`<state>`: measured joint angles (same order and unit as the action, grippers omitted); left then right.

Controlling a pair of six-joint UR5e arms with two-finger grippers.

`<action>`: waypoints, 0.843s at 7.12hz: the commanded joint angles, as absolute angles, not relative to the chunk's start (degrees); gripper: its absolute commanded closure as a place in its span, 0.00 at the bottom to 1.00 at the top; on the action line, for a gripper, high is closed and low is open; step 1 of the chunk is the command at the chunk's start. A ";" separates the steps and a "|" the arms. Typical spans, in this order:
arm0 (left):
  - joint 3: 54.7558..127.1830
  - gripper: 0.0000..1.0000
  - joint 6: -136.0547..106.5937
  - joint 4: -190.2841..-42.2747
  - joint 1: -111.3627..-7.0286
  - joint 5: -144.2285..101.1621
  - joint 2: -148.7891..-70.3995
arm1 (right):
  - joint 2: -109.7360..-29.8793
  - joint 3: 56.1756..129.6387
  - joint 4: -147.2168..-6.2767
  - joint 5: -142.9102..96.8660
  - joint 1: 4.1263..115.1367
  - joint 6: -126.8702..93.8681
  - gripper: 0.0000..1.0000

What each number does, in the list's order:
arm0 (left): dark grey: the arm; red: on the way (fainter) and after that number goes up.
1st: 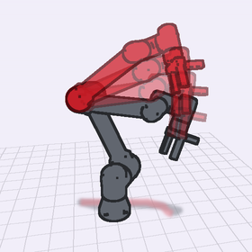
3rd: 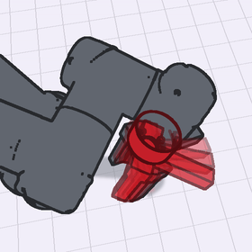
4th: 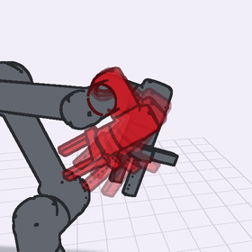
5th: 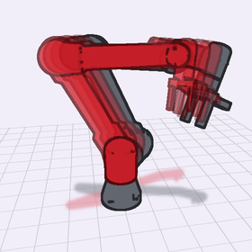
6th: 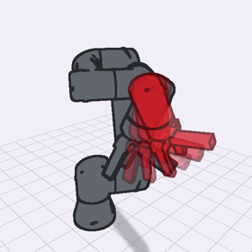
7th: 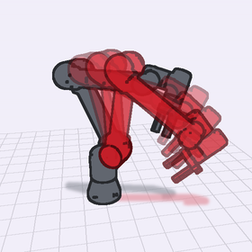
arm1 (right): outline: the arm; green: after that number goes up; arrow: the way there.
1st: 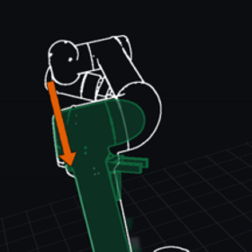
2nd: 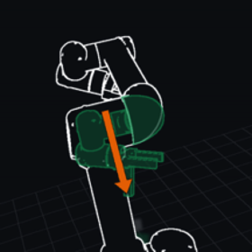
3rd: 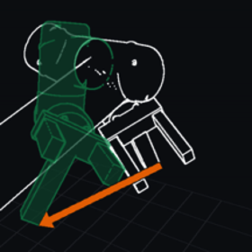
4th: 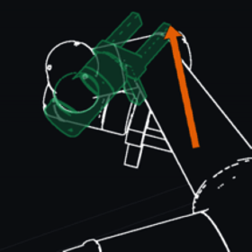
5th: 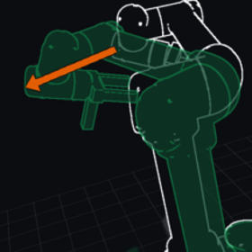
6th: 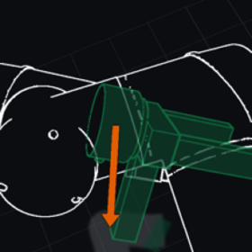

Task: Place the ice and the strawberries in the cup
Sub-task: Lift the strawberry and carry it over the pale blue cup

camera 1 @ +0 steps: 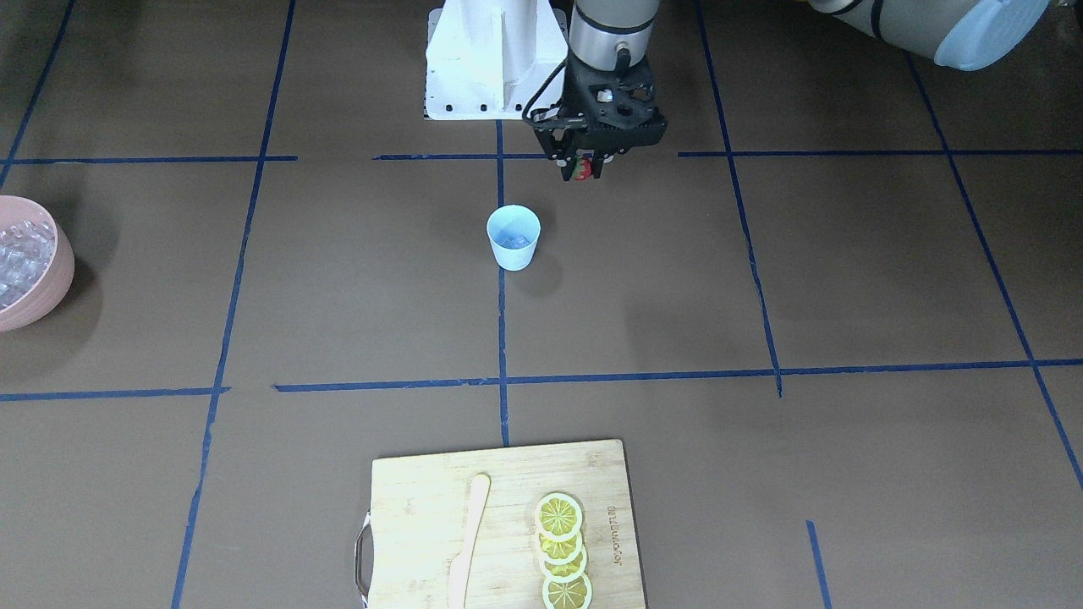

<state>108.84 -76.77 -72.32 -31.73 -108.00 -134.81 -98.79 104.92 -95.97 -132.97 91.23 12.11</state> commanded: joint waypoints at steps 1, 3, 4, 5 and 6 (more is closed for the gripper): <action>98.92 0.96 -80.49 -77.41 -29.54 -106.09 -140.17 | -98.79 104.94 -95.98 -132.98 91.23 12.04 0.01; 95.46 0.95 -80.68 -79.19 -28.57 -106.08 -141.50 | -98.79 104.85 -95.98 -132.89 91.23 11.95 0.01; 95.36 0.95 -80.60 -79.19 -27.87 -105.65 -141.24 | -98.79 104.94 -95.98 -132.98 91.23 11.61 0.01; 95.45 0.95 -80.60 -79.19 -27.77 -105.38 -141.07 | -98.79 104.94 -95.98 -132.98 91.23 11.60 0.01; 95.45 0.93 -80.68 -79.19 -27.77 -105.38 -140.98 | -98.79 104.85 -95.98 -132.98 91.23 11.60 0.01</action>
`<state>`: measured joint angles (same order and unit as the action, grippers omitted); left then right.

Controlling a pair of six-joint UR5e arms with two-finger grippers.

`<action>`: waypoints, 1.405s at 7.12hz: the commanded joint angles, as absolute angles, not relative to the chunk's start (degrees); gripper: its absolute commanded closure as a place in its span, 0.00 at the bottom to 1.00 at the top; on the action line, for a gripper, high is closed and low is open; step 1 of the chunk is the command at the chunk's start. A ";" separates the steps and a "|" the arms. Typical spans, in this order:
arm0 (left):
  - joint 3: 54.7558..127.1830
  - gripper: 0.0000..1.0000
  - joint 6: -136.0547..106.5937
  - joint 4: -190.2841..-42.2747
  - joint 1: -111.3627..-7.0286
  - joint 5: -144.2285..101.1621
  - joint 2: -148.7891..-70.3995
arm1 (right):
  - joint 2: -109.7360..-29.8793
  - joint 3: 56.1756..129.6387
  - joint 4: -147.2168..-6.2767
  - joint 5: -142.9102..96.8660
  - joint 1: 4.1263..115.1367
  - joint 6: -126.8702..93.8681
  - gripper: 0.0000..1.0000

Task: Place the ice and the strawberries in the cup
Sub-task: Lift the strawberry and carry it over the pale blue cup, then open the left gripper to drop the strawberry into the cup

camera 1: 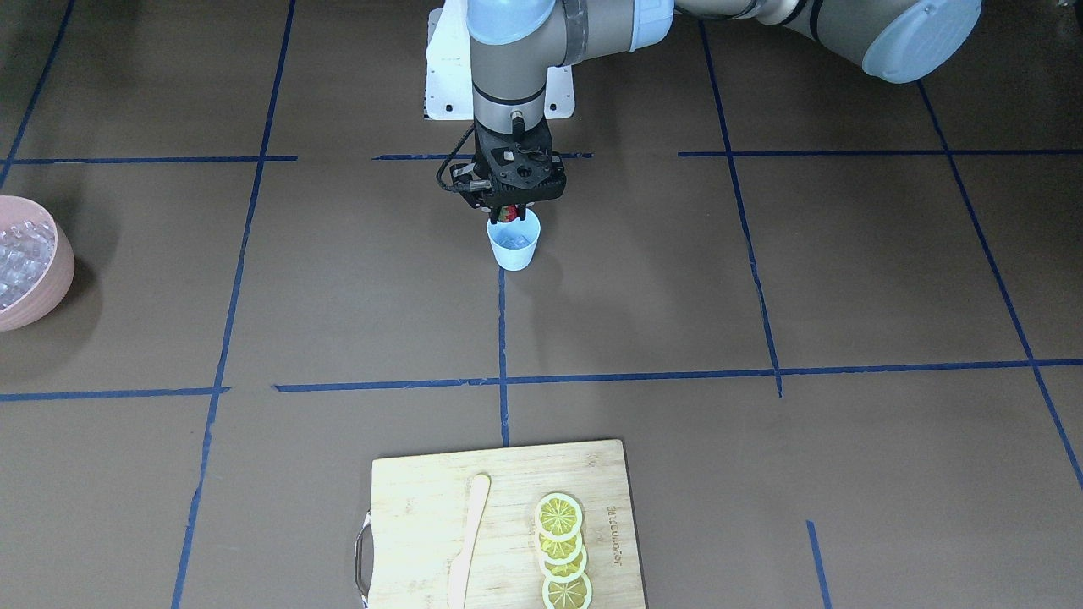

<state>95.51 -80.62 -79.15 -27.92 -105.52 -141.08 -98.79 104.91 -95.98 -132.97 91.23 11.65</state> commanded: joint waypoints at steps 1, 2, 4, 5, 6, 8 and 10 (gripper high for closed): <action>95.45 0.88 -80.51 -79.19 -27.77 -105.38 -140.80 | -98.79 104.85 -95.98 -132.98 91.14 11.51 0.01; 95.54 0.78 -80.51 -79.19 -27.77 -105.47 -140.80 | -98.70 104.85 -95.98 -132.98 91.23 11.51 0.01; 95.71 0.06 -80.60 -79.10 -27.77 -105.38 -140.80 | -98.70 104.77 -95.98 -132.98 91.23 11.51 0.01; 95.97 0.00 -80.60 -79.10 -27.77 -105.38 -140.54 | -98.70 104.85 -95.98 -132.98 91.23 11.51 0.01; 96.15 0.00 -80.60 -79.10 -27.69 -105.38 -140.36 | -98.70 104.85 -95.98 -132.98 91.23 11.51 0.01; 96.33 0.00 -80.51 -79.10 -27.77 -105.38 -140.36 | -98.70 104.85 -95.98 -132.98 91.23 11.51 0.01; 100.60 0.00 -77.98 -78.75 -27.77 -105.55 -136.79 | -98.70 104.94 -95.89 -132.98 91.23 11.51 0.01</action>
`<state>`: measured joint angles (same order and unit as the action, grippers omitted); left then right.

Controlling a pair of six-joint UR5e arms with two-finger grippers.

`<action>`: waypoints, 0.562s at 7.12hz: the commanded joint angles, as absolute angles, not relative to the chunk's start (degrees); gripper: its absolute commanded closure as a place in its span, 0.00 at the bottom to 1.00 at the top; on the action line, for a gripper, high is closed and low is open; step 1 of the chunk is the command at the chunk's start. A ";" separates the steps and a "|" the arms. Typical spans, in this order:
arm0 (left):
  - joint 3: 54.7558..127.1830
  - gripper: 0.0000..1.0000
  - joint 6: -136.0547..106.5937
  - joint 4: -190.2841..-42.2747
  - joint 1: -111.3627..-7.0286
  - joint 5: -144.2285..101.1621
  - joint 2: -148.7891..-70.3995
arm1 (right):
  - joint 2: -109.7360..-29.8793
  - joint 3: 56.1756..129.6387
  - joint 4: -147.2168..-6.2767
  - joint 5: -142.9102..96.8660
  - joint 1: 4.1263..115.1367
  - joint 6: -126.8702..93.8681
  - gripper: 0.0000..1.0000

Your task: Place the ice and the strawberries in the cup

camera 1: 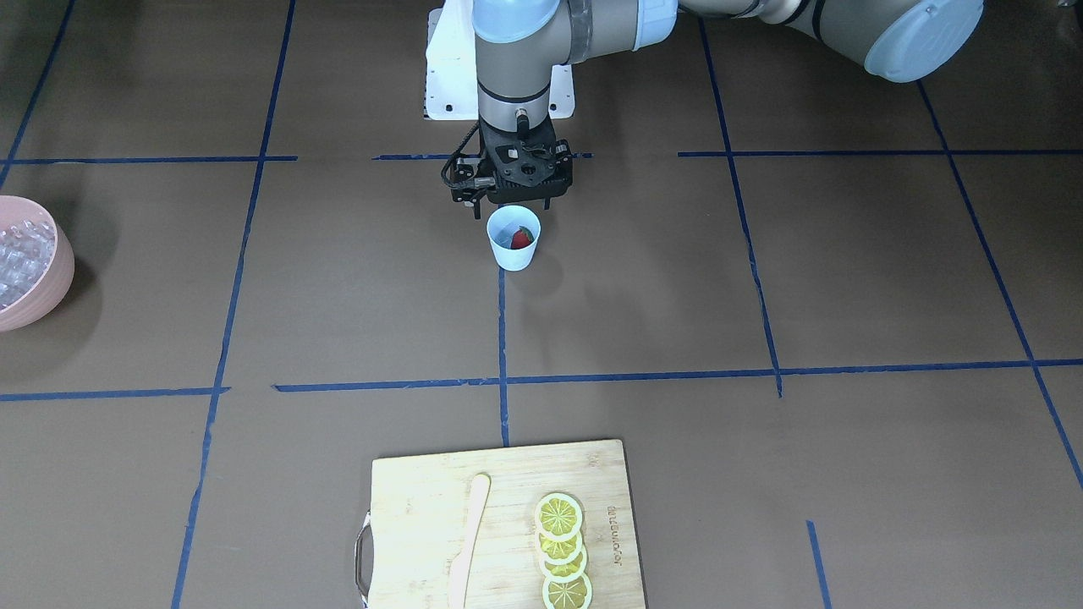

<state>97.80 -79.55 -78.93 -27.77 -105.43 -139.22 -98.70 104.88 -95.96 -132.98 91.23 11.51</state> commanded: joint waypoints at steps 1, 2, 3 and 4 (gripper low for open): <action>107.25 0.00 -71.09 -78.14 -28.47 -105.56 -130.58 | -98.70 104.94 -95.89 -132.98 91.23 11.60 0.01; 110.71 0.00 -64.58 -78.13 -31.70 -105.99 -125.56 | -98.70 104.94 -95.89 -132.98 91.23 11.60 0.01; 111.79 0.00 -56.07 -78.13 -35.64 -108.61 -123.16 | -98.61 104.85 -95.98 -132.98 91.14 11.60 0.01; 111.97 0.00 -50.16 -78.57 -41.25 -113.94 -119.48 | -98.70 104.77 -95.98 -132.98 91.23 11.60 0.01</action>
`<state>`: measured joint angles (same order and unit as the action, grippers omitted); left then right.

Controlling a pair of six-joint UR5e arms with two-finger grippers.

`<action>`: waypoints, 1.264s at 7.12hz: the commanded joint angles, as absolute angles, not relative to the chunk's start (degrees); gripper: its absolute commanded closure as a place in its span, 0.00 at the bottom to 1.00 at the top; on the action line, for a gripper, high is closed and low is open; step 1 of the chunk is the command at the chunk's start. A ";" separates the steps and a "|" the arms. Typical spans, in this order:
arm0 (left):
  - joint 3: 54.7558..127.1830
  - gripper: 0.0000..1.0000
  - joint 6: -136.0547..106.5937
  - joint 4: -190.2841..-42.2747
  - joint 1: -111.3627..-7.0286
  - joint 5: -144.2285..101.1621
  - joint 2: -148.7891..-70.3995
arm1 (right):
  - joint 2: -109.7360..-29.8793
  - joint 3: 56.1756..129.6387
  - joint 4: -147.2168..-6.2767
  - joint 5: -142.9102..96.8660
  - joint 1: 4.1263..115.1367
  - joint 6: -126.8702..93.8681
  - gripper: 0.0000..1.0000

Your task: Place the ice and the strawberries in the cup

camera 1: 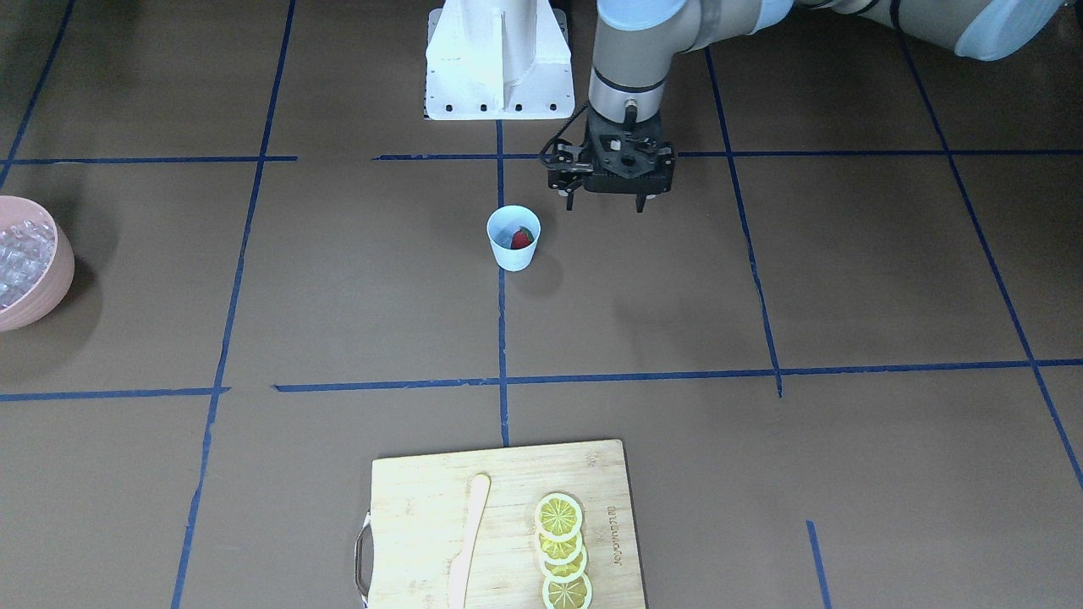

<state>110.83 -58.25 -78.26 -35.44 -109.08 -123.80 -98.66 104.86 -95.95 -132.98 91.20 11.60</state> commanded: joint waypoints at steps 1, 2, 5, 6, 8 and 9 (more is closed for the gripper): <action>111.97 0.00 -41.31 -78.57 -47.75 -119.74 -115.70 | -98.61 104.68 -95.89 -132.89 91.14 11.51 0.01; 111.97 0.00 -32.26 -78.66 -53.73 -123.27 -111.66 | -98.70 104.68 -95.98 -132.89 91.23 11.51 0.01; 110.40 0.00 -4.31 -78.58 -70.96 -130.67 -99.18 | -98.61 104.68 -95.89 -132.89 91.14 11.60 0.01; 108.56 0.00 1.18 -78.84 -75.45 -132.09 -95.83 | -98.61 104.76 -95.89 -132.89 91.23 11.60 0.01; 104.79 0.00 8.94 -78.93 -83.37 -134.89 -91.08 | -98.61 104.85 -95.89 -132.89 91.14 11.60 0.01; 103.98 0.00 11.05 -79.01 -86.54 -137.09 -88.53 | -98.61 104.85 -95.89 -132.89 91.23 11.60 0.01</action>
